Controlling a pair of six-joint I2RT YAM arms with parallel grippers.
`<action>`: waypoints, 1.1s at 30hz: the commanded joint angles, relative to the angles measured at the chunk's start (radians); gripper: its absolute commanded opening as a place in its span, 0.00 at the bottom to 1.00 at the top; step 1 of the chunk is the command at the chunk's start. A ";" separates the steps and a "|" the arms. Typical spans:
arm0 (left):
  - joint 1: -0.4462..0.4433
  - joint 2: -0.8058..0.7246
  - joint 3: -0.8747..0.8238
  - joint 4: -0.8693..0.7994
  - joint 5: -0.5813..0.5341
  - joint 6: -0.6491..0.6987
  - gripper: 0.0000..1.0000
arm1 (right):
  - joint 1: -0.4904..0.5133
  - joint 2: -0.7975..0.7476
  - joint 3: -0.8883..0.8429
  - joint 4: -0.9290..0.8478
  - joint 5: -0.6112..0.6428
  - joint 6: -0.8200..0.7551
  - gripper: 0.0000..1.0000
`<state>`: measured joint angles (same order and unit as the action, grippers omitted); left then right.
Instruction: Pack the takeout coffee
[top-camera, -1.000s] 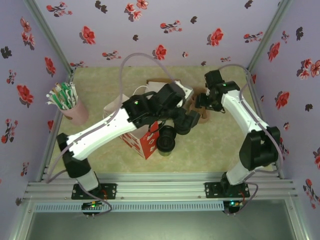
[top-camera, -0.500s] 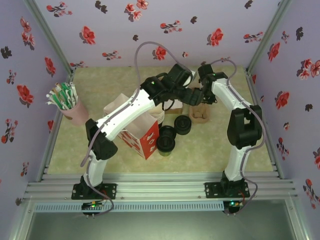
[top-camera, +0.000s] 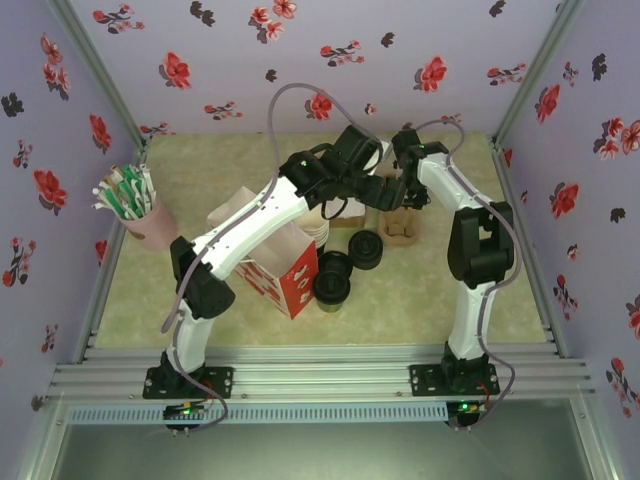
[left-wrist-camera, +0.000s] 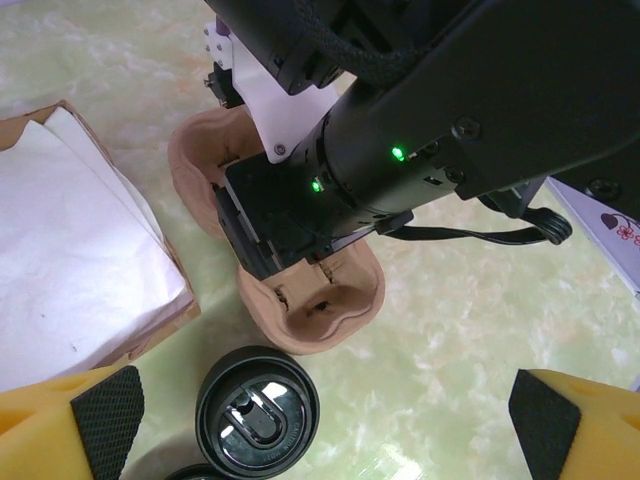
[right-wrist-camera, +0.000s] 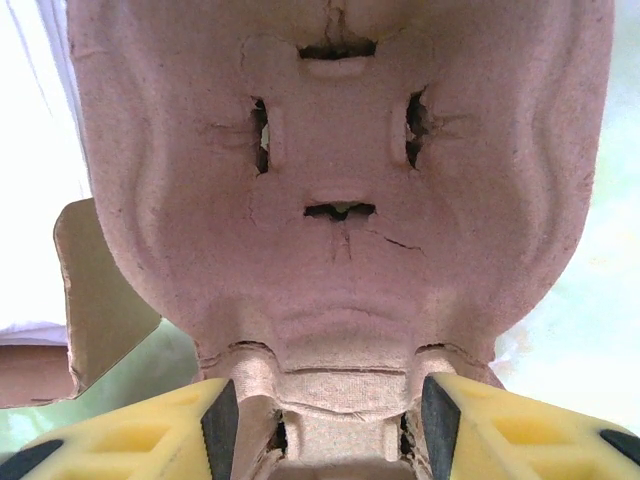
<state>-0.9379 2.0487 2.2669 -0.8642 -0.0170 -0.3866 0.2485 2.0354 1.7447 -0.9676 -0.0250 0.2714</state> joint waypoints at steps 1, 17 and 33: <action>-0.002 -0.015 0.024 -0.001 0.014 -0.008 0.96 | -0.005 0.024 0.034 -0.029 0.028 -0.017 0.54; -0.002 -0.018 0.022 -0.002 0.015 -0.009 0.94 | -0.006 0.066 0.080 -0.048 0.037 -0.015 0.46; -0.002 -0.018 0.026 -0.005 0.014 -0.010 0.93 | -0.006 0.093 0.097 -0.057 0.034 -0.015 0.45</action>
<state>-0.9379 2.0487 2.2669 -0.8646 -0.0139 -0.3866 0.2485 2.0975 1.8133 -0.9974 -0.0013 0.2684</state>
